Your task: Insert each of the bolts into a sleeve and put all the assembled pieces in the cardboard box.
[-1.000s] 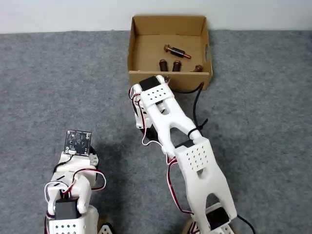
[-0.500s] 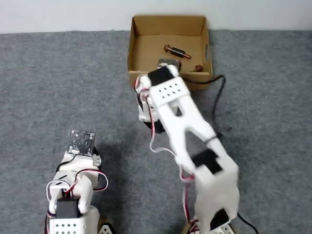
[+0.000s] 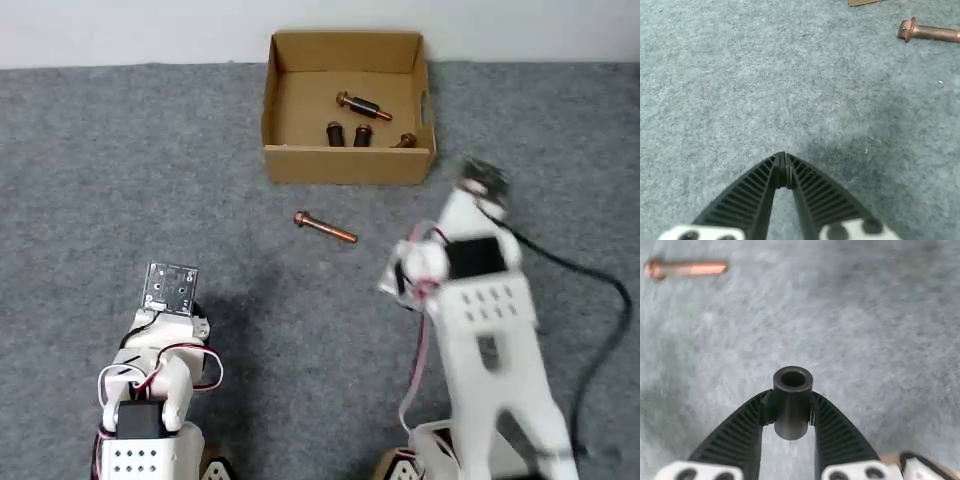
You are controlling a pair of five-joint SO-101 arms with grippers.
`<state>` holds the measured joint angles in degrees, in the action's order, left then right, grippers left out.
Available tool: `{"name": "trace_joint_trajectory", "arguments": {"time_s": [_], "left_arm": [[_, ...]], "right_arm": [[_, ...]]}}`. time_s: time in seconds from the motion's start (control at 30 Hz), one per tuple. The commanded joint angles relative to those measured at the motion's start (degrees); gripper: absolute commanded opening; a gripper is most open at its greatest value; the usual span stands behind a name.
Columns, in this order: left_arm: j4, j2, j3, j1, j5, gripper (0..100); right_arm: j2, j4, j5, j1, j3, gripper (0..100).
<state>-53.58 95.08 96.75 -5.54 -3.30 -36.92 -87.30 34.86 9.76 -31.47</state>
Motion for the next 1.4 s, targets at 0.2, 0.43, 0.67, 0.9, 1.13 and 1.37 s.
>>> {"name": "trace_joint_trajectory", "arguments": {"time_s": [0.2,0.43,0.67,0.9,1.13,1.37], "left_arm": [[2.1,-0.4,-0.2,3.8,0.0,1],[3.7,-0.2,-0.2,4.0,0.0,1],[4.2,-0.7,-10.4,7.0,-0.5,1],[-0.8,-15.0,-27.8,12.8,-1.2,1],[5.8,-43.2,-40.3,13.5,0.4,1],[16.2,-57.7,-44.6,18.2,6.7,1]], "right_arm": [[-31.3,8.1,-10.1,-6.7,-19.3,0.8],[-48.5,7.2,-13.3,-12.1,-31.6,0.8],[-60.2,8.3,-17.7,-14.5,-37.3,0.8],[-60.6,8.3,-17.7,-14.6,-37.5,0.8],[-60.6,8.7,-17.5,-14.6,-38.1,0.8],[-61.1,8.7,-17.5,-14.7,-38.2,0.8]]}}
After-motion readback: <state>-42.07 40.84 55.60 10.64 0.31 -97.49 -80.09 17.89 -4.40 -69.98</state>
